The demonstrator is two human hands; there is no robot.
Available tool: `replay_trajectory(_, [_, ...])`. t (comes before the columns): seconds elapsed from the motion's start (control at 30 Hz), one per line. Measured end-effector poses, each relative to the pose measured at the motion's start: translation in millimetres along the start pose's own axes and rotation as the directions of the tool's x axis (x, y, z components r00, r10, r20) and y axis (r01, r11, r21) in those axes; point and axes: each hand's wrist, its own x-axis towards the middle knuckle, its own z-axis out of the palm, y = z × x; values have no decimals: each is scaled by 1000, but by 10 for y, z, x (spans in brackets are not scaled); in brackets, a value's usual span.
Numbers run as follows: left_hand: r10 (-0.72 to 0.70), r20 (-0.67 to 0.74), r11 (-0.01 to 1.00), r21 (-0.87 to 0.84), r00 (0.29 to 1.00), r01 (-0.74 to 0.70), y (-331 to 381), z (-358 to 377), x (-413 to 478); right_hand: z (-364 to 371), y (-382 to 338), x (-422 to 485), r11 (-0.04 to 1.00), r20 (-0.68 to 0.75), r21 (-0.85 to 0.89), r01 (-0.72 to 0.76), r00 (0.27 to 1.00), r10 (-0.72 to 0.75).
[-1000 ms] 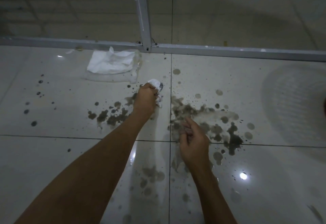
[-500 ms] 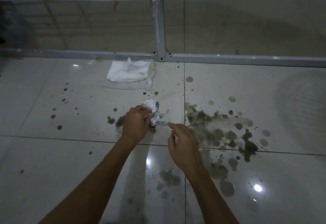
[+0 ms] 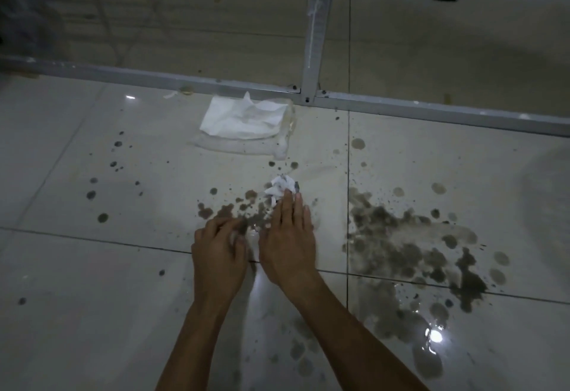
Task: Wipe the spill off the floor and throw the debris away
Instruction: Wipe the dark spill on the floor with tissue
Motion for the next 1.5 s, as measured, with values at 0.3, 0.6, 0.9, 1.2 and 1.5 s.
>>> replay_trajectory(0.3, [-7, -4, 1000, -25, 1000, 7, -128, -42, 137, -138, 83, 512, 996, -24, 42, -79, 996, 80])
replay_trajectory(0.6, [-67, -66, 994, -88, 996, 61, -260, -234, 210, -126, -261, 759, 987, 52, 31, 160, 986, -161])
replay_trajectory(0.9, [-128, -114, 988, -98, 985, 117, -352, -418, 185, 8, -662, 412, 903, 180, 59, 425, 886, -428])
replay_trajectory(1.2, [-106, 16, 988, -110, 994, 107, -282, -276, 159, -335, -437, 333, 802, -74, 507, 315, 943, -324])
replay_trajectory(1.5, [-194, -49, 981, -39, 980, 192, -241, 42, 241, -494, -242, 244, 798, -261, 490, 350, 933, -248])
